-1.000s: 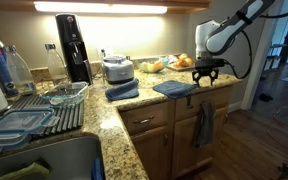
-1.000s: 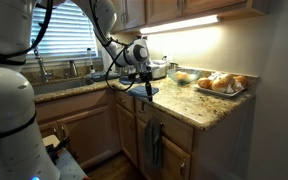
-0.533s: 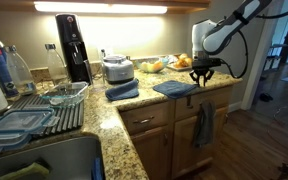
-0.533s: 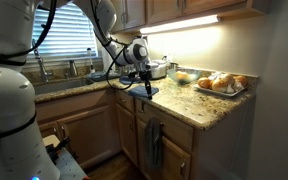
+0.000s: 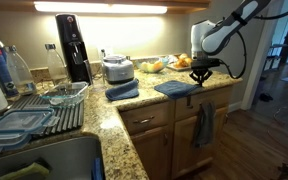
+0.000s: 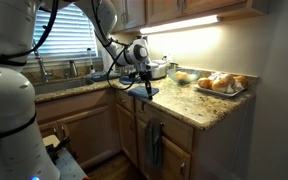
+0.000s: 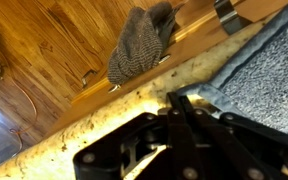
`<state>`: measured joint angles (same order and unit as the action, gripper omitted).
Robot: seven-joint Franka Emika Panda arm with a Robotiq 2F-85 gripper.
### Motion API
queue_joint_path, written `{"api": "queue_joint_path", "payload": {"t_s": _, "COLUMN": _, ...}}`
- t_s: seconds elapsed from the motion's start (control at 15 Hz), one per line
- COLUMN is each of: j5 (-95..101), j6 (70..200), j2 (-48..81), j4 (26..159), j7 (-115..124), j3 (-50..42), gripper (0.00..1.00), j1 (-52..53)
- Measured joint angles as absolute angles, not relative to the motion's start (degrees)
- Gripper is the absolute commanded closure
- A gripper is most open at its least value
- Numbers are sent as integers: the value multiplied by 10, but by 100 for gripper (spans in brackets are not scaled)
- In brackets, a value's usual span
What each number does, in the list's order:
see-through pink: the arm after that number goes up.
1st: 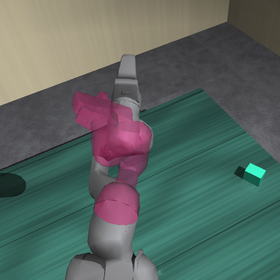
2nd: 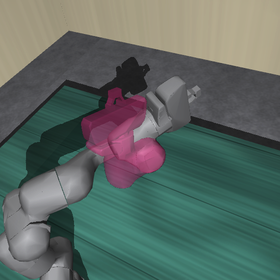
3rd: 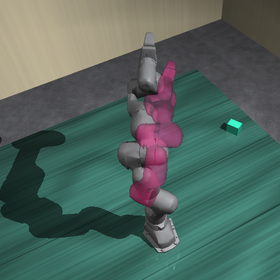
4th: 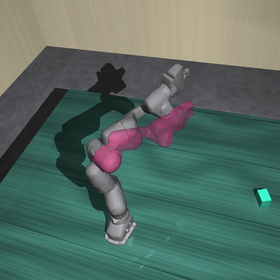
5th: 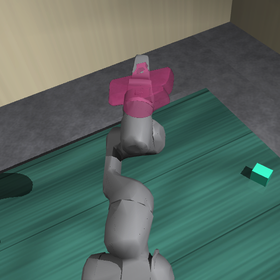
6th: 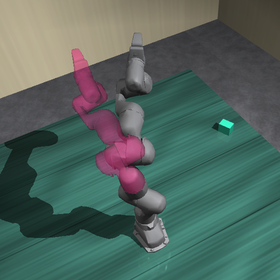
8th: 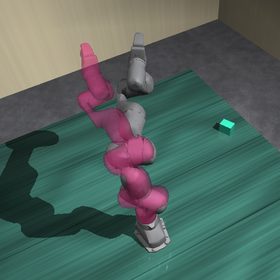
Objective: Hang the the towel on the hook
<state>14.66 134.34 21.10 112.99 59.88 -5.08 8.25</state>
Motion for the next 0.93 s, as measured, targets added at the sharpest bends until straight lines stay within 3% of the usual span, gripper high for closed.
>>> {"api": "queue_joint_path", "payload": {"t_s": 0.93, "j5": 138, "j6": 1338, "j2": 134, "j4": 1125, "j7": 506, "j3": -30, "gripper": 94, "j1": 82}}
